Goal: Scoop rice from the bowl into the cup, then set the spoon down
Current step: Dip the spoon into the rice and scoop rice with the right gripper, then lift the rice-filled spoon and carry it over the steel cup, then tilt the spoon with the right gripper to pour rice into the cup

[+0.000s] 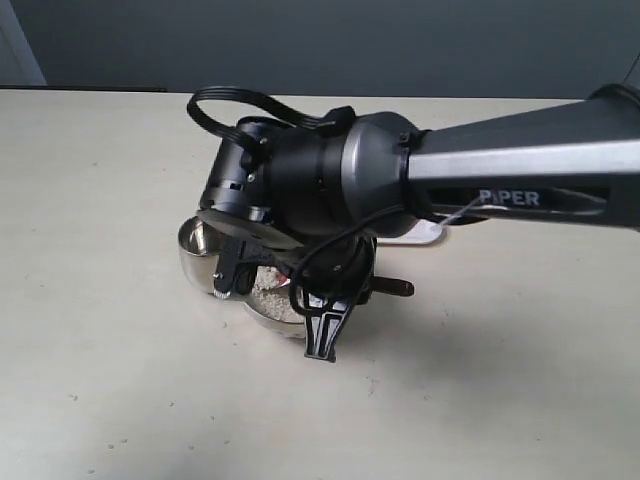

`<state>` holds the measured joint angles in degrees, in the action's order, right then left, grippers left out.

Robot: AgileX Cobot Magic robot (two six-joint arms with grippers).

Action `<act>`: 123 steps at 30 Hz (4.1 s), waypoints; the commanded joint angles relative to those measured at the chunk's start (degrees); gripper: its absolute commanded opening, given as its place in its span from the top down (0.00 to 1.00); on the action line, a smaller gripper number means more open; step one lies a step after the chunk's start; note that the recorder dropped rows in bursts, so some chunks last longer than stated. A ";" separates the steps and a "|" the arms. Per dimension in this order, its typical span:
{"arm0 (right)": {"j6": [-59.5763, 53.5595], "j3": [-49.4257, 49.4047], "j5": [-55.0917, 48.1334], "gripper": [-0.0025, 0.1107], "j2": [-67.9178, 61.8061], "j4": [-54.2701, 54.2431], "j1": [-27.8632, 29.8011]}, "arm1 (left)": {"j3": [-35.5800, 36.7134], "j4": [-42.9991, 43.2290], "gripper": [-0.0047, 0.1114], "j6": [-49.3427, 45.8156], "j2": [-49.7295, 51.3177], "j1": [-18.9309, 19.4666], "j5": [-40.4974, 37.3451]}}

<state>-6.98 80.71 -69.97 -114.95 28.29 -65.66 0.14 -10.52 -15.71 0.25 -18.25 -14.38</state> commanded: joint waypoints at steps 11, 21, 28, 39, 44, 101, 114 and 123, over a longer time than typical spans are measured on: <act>-1.75 0.18 0.00 0.98 2.18 -1.88 1.04 | -0.14 0.11 0.96 0.15 -0.25 -0.18 0.68; -2.59 0.18 0.00 0.98 2.67 -1.66 1.32 | -0.14 0.11 0.96 0.15 -0.25 -0.18 0.68; -2.59 0.35 0.00 0.98 2.67 -4.04 3.23 | -0.14 0.11 0.96 0.15 -0.25 -0.18 0.68; -3.29 6.31 0.00 0.98 2.67 -4.38 3.23 | -0.14 0.11 0.96 0.15 -0.25 -0.18 0.68; -5.19 8.77 0.00 0.98 2.42 -4.38 3.36 | -0.14 0.11 0.96 0.15 -0.25 -0.18 0.68; -5.07 16.68 0.64 0.98 -4.84 3.74 2.16 | -0.14 0.11 0.96 0.15 -0.25 -0.18 0.68; -1.26 16.57 1.93 0.98 -5.49 6.74 1.53 | -0.14 0.11 0.96 0.15 -0.25 -0.18 0.68; -0.31 16.57 3.49 0.98 -5.68 7.14 1.53 | -0.14 0.11 0.96 0.15 -0.25 -0.18 0.68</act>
<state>-7.66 97.12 -67.06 -120.72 34.74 -64.09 0.14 -10.52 -15.71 0.25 -18.25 -14.38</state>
